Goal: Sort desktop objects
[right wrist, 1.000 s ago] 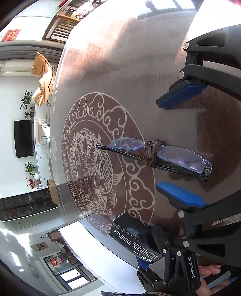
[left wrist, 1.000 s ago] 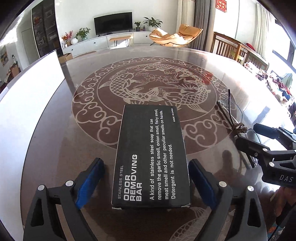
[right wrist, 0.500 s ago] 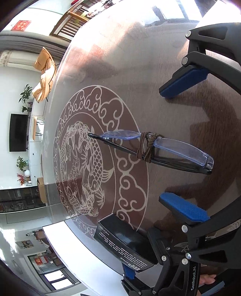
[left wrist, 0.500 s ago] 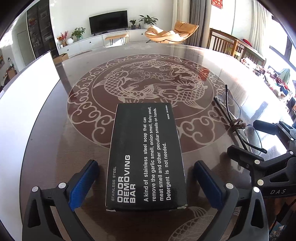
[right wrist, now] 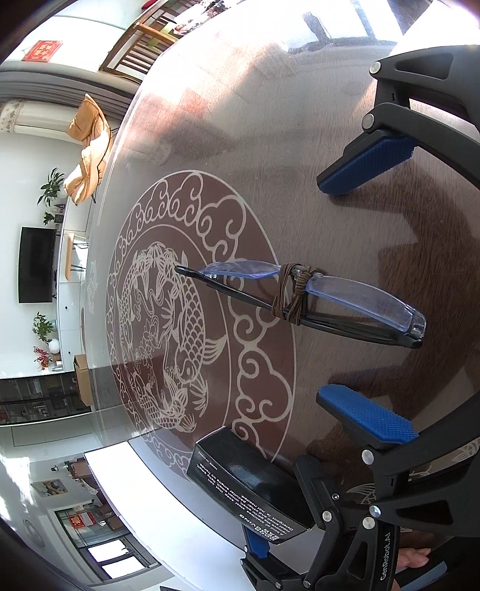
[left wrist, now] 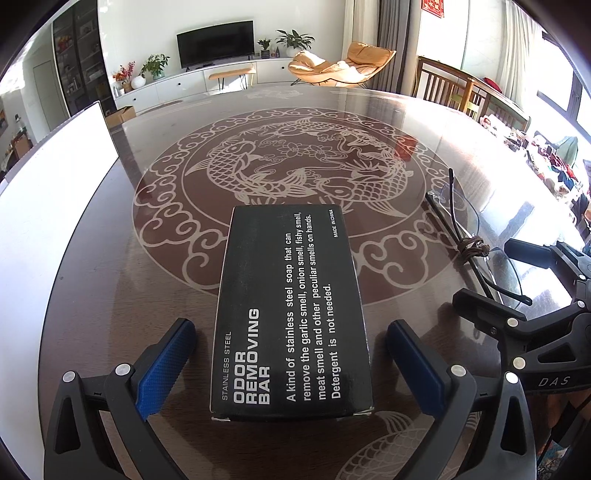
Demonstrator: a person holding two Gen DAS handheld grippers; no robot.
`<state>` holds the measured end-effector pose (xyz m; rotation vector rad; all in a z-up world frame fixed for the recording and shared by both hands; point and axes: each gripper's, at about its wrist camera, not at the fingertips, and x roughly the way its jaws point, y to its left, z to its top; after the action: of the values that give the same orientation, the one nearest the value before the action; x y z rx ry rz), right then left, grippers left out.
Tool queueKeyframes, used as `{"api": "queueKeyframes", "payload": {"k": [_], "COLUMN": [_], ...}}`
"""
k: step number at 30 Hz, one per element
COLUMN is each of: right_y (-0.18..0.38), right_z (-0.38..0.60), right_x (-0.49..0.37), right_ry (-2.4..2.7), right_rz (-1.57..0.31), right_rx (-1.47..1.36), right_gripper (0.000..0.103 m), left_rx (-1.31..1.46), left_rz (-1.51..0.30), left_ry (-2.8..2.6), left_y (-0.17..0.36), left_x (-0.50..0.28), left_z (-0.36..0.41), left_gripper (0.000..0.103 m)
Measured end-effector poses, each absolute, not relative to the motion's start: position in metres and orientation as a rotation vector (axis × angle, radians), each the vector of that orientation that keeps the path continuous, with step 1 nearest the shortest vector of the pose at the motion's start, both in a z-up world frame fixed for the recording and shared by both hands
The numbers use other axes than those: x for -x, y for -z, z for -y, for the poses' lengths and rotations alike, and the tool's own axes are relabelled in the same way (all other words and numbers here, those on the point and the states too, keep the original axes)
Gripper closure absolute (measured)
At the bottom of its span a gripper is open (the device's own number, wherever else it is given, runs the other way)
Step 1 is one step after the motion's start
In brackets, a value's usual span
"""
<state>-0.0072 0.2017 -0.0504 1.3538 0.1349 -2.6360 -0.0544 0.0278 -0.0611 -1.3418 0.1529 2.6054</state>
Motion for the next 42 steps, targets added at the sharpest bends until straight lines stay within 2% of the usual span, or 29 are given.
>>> {"api": "queueKeyframes", "payload": {"k": [9, 12, 15, 18, 20, 21, 22, 23, 24, 25, 26, 27, 34, 42], "right_y": [0.052, 0.051, 0.048, 0.042, 0.039, 0.038, 0.038, 0.037, 0.036, 0.033, 0.031, 0.029, -0.001, -0.092], "right_z": [-0.201, -0.200, -0.199, -0.199, -0.194, -0.191, -0.187, -0.185, -0.184, -0.185, -0.186, -0.189, -0.210, -0.144], "right_x": [0.007, 0.012, 0.028, 0.047, 0.056, 0.058, 0.059, 0.060, 0.060, 0.058, 0.055, 0.052, 0.030, 0.036], "right_ry": [2.635, 2.608, 2.470, 2.340, 2.295, 2.286, 2.284, 2.288, 2.297, 2.301, 2.310, 2.302, 2.370, 2.372], "right_rz": [-0.134, -0.152, -0.206, -0.147, -0.153, -0.177, -0.213, -0.254, -0.283, -0.278, -0.283, -0.257, -0.167, -0.143], "right_rx": [-1.354, -1.361, -1.498, -1.644, -1.696, -1.710, -1.718, -1.726, -1.727, -1.715, -1.706, -1.708, -1.610, -1.346], "right_gripper": [0.000, 0.000, 0.000, 0.001, 0.008, 0.015, 0.019, 0.027, 0.037, 0.056, 0.068, 0.074, 0.074, 0.074], "left_rx": [1.342, 1.347, 1.435, 1.477, 1.476, 1.476, 1.467, 1.460, 1.459, 1.447, 1.442, 1.431, 1.281, 1.090], "left_rz": [-0.159, -0.221, -0.277, -0.270, -0.332, -0.362, -0.376, -0.374, -0.365, -0.331, -0.310, -0.286, -0.084, 0.188], "left_ry": [-2.593, -2.504, -2.410, -2.372, -2.385, -2.397, -2.403, -2.402, -2.395, -2.398, -2.405, -2.410, -2.481, -2.605], "left_y": [0.060, 0.058, 0.055, 0.051, 0.048, 0.047, 0.045, 0.044, 0.044, 0.042, 0.041, 0.039, 0.006, -0.078], "left_x": [0.053, 0.055, 0.059, 0.063, 0.067, 0.070, 0.073, 0.074, 0.077, 0.078, 0.079, 0.078, 0.041, 0.009], "left_z": [-0.028, -0.026, -0.020, -0.020, -0.027, -0.030, -0.033, -0.037, -0.038, -0.037, -0.036, -0.034, 0.000, 0.102], "left_gripper": [0.000, 0.000, 0.000, 0.000, 0.000, 0.000, 0.005, 0.025, 0.038, 0.044, 0.045, 0.045, 0.045, 0.045]}}
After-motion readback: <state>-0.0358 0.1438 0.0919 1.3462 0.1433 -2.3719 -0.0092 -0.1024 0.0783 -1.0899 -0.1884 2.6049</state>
